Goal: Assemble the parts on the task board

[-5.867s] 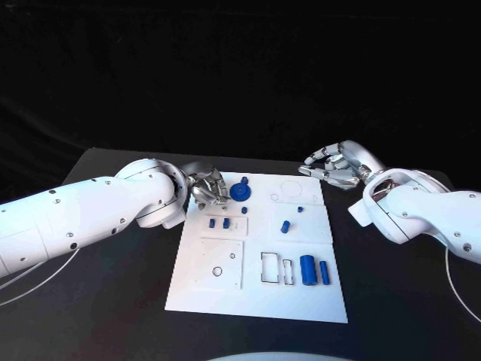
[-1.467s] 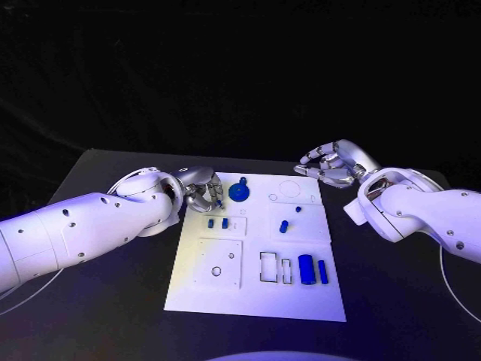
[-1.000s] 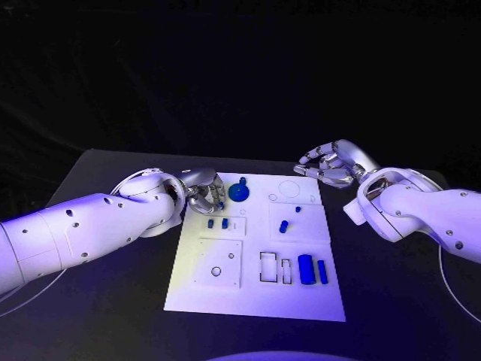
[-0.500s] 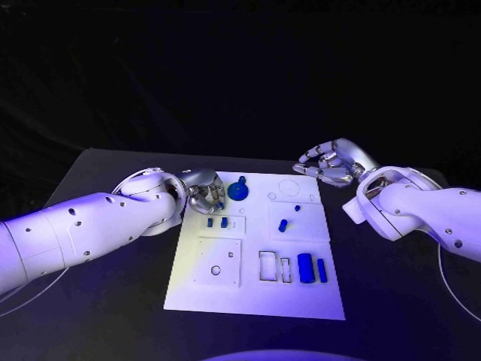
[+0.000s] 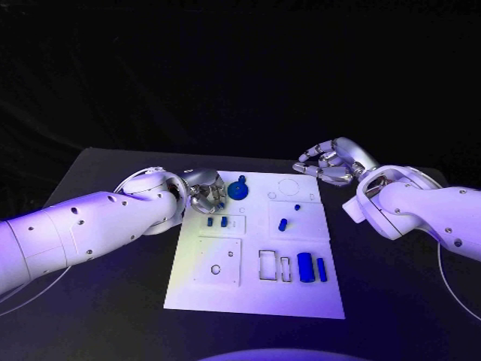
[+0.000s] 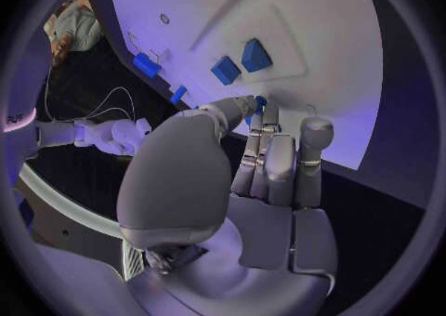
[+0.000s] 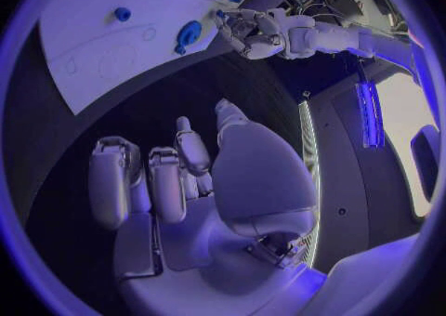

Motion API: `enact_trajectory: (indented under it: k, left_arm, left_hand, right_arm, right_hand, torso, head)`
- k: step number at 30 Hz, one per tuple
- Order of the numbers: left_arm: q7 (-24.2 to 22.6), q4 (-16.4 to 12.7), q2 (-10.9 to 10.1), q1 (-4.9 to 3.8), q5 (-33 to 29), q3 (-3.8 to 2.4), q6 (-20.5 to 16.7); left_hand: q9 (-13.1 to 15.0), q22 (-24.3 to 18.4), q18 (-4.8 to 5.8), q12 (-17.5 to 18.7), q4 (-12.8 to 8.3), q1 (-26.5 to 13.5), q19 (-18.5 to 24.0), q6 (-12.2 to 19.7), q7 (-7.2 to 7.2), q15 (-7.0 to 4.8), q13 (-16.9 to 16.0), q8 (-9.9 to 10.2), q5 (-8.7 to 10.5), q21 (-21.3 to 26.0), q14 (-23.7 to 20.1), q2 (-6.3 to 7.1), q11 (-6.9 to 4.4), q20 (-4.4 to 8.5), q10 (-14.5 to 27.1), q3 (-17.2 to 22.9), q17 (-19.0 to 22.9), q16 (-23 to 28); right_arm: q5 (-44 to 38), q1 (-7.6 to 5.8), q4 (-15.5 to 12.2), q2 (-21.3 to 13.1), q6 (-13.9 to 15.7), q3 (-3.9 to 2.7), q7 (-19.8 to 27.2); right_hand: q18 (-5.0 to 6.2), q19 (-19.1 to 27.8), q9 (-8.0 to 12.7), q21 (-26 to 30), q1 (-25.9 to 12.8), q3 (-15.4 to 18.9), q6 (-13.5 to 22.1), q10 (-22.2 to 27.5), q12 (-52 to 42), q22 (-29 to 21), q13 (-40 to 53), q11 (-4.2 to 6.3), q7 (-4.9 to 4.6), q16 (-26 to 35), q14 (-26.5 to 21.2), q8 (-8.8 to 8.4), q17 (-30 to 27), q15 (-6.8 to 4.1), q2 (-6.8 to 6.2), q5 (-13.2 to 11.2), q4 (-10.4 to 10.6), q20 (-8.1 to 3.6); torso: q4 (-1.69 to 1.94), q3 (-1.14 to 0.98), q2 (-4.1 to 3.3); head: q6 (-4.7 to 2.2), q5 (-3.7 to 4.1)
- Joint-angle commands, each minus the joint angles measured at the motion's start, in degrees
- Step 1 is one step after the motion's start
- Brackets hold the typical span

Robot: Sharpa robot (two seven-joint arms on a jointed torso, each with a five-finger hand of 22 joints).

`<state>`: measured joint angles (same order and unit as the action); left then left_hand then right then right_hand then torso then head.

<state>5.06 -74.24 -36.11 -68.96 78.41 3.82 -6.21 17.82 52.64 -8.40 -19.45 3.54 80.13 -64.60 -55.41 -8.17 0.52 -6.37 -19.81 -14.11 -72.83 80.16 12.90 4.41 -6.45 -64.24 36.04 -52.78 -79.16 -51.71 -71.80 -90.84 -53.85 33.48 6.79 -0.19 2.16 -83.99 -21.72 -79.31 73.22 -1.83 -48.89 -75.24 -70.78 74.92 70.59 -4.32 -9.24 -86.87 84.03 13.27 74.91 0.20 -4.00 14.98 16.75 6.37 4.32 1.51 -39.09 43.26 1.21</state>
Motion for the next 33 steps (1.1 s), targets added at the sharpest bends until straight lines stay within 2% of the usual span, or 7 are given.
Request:
enact_trajectory:
  k: [1, 11, 17, 29, 30, 31, 33]
  left_arm:
    - [-0.2, 0.0, 0.2, 0.09, -0.2, 0.07, 1.2]
    - [0.3, -0.2, -0.1, 0.09, -0.3, 0.08, 0.8]
    - [0.1, -0.5, -0.3, 0.10, -0.6, 0.08, 0.0]
    - [-0.1, -0.7, -0.7, 0.11, -0.8, 0.07, -1.3]
    - [-0.2, -0.7, -0.8, 0.11, -0.8, 0.07, -1.4]
    - [-0.2, -0.8, -0.9, 0.11, -0.8, 0.07, -1.4]
    - [-0.2, -1.0, -1.2, 0.12, -1.0, 0.06, -1.7]
  left_hand:
    - [0.1, -0.1, 0.40, 0.4, -0.3, -0.1, 0.2, -0.4, -0.06, -0.15, 0.0, 0.3, 0.32, 0.3, -0.2, -0.16, 0.01, 0.11, -0.5, 0.0, 0.0, 0.2]
    - [-0.9, -1.7, 0.14, 2.8, -0.4, -1.3, 1.5, 2.3, -1.29, 0.79, 0.5, 2.7, 0.13, 1.3, -0.9, 1.71, 1.23, -0.28, 1.7, -1.0, 1.0, 0.5]
    - [-1.7, -3.4, -0.16, 4.3, -0.5, -1.7, 2.9, 4.1, -2.11, 1.65, 0.9, 4.4, -0.05, 2.2, -1.8, 2.64, 2.22, -1.05, 4.1, -1.2, 2.6, 0.8]
    - [-2.2, -4.3, -0.37, 4.8, -0.7, -1.8, 3.6, 5.3, -2.57, 2.09, 0.9, 5.4, -0.22, 2.8, -2.5, 2.93, 2.69, -1.53, 5.3, -1.5, 3.5, 0.9]
    - [-2.3, -4.4, -0.38, 4.8, -0.7, -1.8, 3.7, 5.4, -2.59, 2.09, 0.9, 5.4, -0.22, 2.8, -2.5, 2.94, 2.70, -1.54, 5.4, -1.5, 3.6, 0.9]
    - [-2.3, -4.7, -0.44, 4.9, -0.7, -1.8, 3.9, 5.4, -2.68, 2.16, 1.0, 5.5, -0.21, 3.0, -2.7, 2.97, 2.79, -1.60, 5.6, -1.5, 3.9, 1.0]
    - [-2.4, -5.3, -0.57, 5.1, -0.7, -1.8, 4.5, 5.5, -2.79, 2.30, 1.0, 5.6, -0.23, 3.4, -3.1, 3.02, 2.95, -1.72, 6.1, -1.6, 4.7, 1.2]
  right_arm:
    - [-0.6, 0.04, 0.0, 0.0, -0.1, 0.00, 0.4]
    - [-0.6, 0.04, 0.1, 0.0, -0.2, 0.00, 0.4]
    - [-0.6, 0.06, 0.1, -0.1, -0.2, 0.00, 0.4]
    - [-0.9, 0.14, 0.4, -0.1, -0.7, 0.00, 0.1]
    - [-1.0, 0.15, 0.6, -0.1, -1.1, 0.00, 0.0]
    - [-1.2, 0.17, 0.7, -0.1, -1.5, 0.00, 0.0]
    - [-2.3, 0.20, 1.2, -0.1, -3.0, 0.00, -0.2]
  right_hand:
    - [0.65, -0.1, 0.1, 0.3, -0.1, 0.2, 0.0, -0.2, -0.2, 7.1, 0.1, 0.17, 0.26, 0.2, 4.1, 0.38, 7.0, -0.28, 0.34, 0.3, -0.1, -0.48]
    - [0.65, -0.1, 0.1, 0.3, -0.1, 0.2, 0.0, -0.2, -0.2, 7.1, 0.1, 0.17, 0.26, 0.2, 4.1, 0.38, 7.0, -0.28, 0.34, 0.3, -0.1, -0.48]
    - [0.69, -0.1, 0.1, 0.5, 0.1, 0.4, -0.1, 0.0, -0.1, 7.0, -0.2, 0.22, 0.31, 0.3, 4.1, 0.57, 6.9, -0.34, 0.49, 0.4, -0.1, -0.52]
    - [0.83, 0.2, 0.1, 1.0, 0.3, 0.5, -0.1, 0.5, 0.6, 6.6, -0.8, 0.23, 0.32, 0.5, 4.0, 0.62, 6.5, -0.35, 0.44, 0.5, -0.2, -0.53]
    - [0.92, 0.4, 0.1, 1.4, 0.6, 0.5, -0.2, 1.3, 1.5, 6.4, -1.7, 0.23, 0.34, 0.6, 3.9, 0.70, 6.2, -0.36, 0.39, 0.5, -0.2, -0.54]
    - [1.64, 2.1, 0.0, 4.6, 1.6, 0.4, -0.4, 7.7, 9.6, 4.2, -9.3, 0.39, 0.40, 1.9, 3.2, 1.19, 3.8, -0.49, 0.46, 0.7, -0.1, -0.60]
    - [2.19, 3.3, 0.0, 7.0, 2.9, 0.0, -0.4, 12.8, 16.3, 2.6, -15.4, 0.35, 0.49, 2.7, 2.8, 1.40, 2.4, -0.54, 0.49, 0.7, -0.4, -0.68]
  torso:
    - [0.03, -0.03, 0.02]
    - [0.01, 0.02, 0.01]
    - [0.05, 0.05, 0.03]
    - [0.00, 0.04, 0.06]
    - [0.00, 0.02, 0.06]
    - [0.01, 0.05, 0.05]
    - [0.00, 0.04, 0.07]
  head:
    - [-0.09, 0.03]
    - [-0.08, 0.08]
    - [-0.10, 0.11]
    - [-0.16, 0.13]
    - [-0.16, 0.13]
    - [-0.19, 0.11]
    - [-0.22, 0.12]
